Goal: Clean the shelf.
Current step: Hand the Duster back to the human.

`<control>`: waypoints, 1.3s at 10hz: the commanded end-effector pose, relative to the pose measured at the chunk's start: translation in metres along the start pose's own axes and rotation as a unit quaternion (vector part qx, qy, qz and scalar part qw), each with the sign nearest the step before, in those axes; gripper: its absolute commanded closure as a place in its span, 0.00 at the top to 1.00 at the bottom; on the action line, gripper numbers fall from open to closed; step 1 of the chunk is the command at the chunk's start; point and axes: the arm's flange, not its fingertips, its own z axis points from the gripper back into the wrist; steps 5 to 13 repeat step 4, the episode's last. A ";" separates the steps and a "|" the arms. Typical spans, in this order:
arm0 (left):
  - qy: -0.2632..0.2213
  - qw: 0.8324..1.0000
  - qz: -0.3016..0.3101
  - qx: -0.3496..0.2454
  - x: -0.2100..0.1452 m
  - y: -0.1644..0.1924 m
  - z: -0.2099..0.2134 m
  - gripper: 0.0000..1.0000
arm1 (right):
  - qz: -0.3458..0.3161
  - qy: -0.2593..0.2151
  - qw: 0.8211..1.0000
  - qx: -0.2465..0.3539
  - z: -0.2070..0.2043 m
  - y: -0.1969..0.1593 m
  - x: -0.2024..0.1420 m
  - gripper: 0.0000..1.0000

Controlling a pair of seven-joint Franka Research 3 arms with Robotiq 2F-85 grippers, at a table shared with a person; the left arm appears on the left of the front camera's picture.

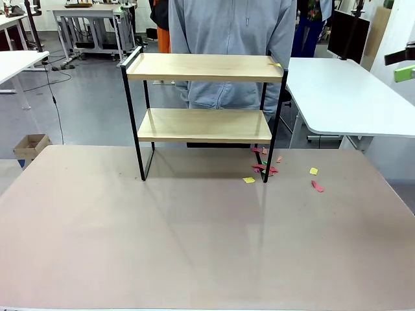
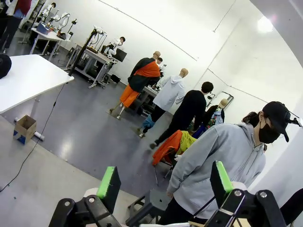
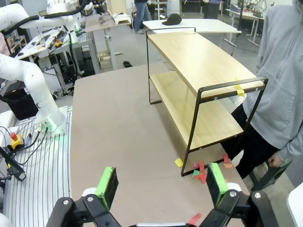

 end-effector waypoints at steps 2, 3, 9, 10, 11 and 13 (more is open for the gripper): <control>-0.004 1.000 0.002 0.002 -0.001 0.000 0.003 1.00 | 0.009 -0.010 1.000 0.001 0.001 -0.001 0.002 1.00; -0.004 1.000 0.002 0.002 -0.001 0.000 0.003 1.00 | 0.009 -0.010 1.000 0.001 0.001 -0.001 0.002 1.00; -0.004 1.000 0.002 0.002 -0.001 0.000 0.003 1.00 | 0.009 -0.010 1.000 0.001 0.001 -0.001 0.002 1.00; -0.004 1.000 0.002 0.002 -0.001 0.000 0.003 1.00 | 0.009 -0.010 1.000 0.001 0.001 -0.001 0.002 1.00; -0.004 1.000 0.002 0.002 -0.001 0.000 0.003 1.00 | 0.009 -0.010 1.000 0.001 0.001 -0.001 0.002 1.00; -0.004 1.000 0.002 0.002 -0.001 0.000 0.003 1.00 | 0.009 -0.010 1.000 0.001 0.001 -0.001 0.002 1.00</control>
